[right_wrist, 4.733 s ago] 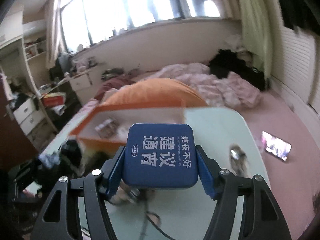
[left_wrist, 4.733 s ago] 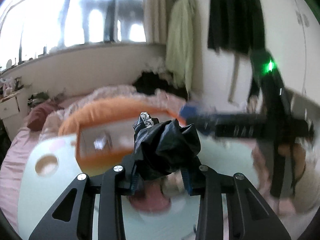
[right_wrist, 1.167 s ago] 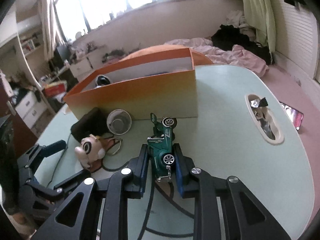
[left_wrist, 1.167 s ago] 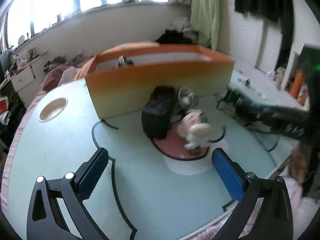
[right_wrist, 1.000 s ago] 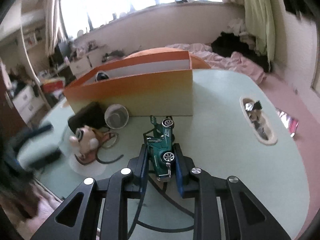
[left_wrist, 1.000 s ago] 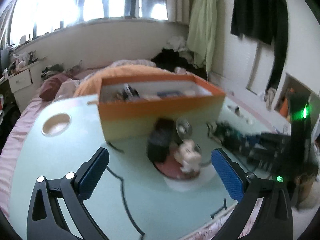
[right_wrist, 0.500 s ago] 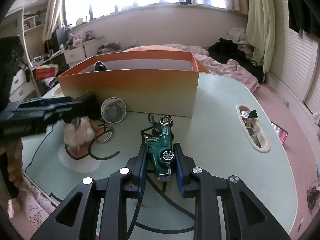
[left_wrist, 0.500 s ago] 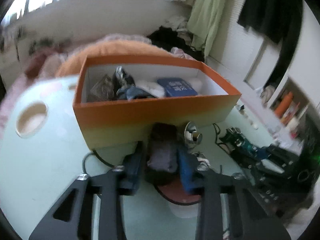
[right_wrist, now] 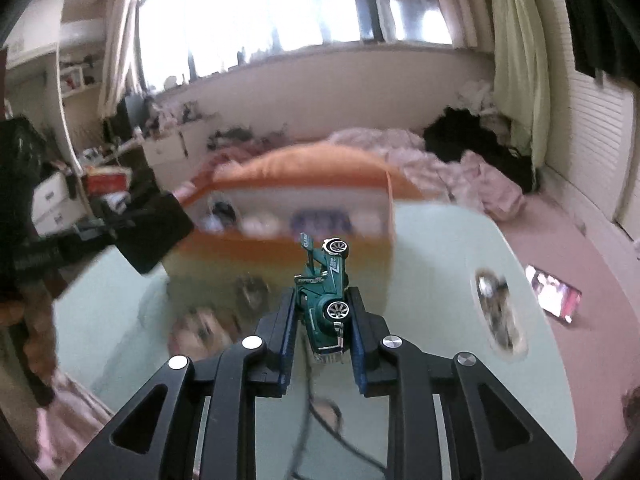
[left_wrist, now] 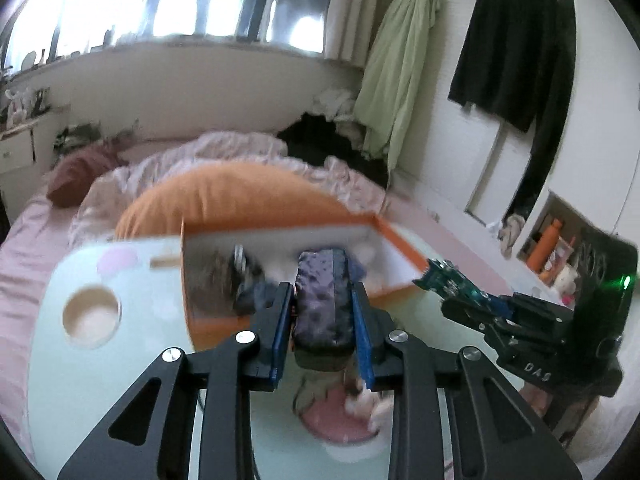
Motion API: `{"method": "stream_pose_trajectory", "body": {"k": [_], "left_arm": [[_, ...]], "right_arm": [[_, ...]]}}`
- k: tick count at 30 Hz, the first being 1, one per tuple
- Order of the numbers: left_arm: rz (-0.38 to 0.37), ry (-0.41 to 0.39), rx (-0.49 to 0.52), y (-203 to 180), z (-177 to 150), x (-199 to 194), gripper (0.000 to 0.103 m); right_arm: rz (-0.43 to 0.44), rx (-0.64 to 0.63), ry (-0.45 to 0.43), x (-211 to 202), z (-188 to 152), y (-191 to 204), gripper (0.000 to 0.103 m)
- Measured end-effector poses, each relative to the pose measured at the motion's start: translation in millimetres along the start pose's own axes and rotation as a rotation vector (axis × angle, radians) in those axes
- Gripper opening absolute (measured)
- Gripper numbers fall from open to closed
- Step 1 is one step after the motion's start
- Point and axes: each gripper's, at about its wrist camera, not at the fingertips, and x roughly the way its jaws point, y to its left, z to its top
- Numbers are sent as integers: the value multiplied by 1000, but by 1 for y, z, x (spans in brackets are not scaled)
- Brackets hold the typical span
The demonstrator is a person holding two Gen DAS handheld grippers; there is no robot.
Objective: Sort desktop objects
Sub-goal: 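Carry both items over the orange box and open both grippers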
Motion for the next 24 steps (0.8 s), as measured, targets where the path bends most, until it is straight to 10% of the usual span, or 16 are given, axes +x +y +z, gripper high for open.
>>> {"method": "stream_pose_trajectory", "body": {"k": [4, 9, 15, 24], "left_arm": [[23, 2, -47, 12, 23, 27, 30], [71, 16, -119, 31, 22, 51, 59], [62, -48, -79, 23, 1, 15, 81], [88, 145, 44, -15, -66, 6, 81]], "right_arm": [[60, 27, -16, 19, 46, 4, 23], [90, 84, 143, 79, 66, -4, 27], [176, 252, 66, 48, 48, -29, 58], [95, 98, 207, 17, -17, 4, 61]]}}
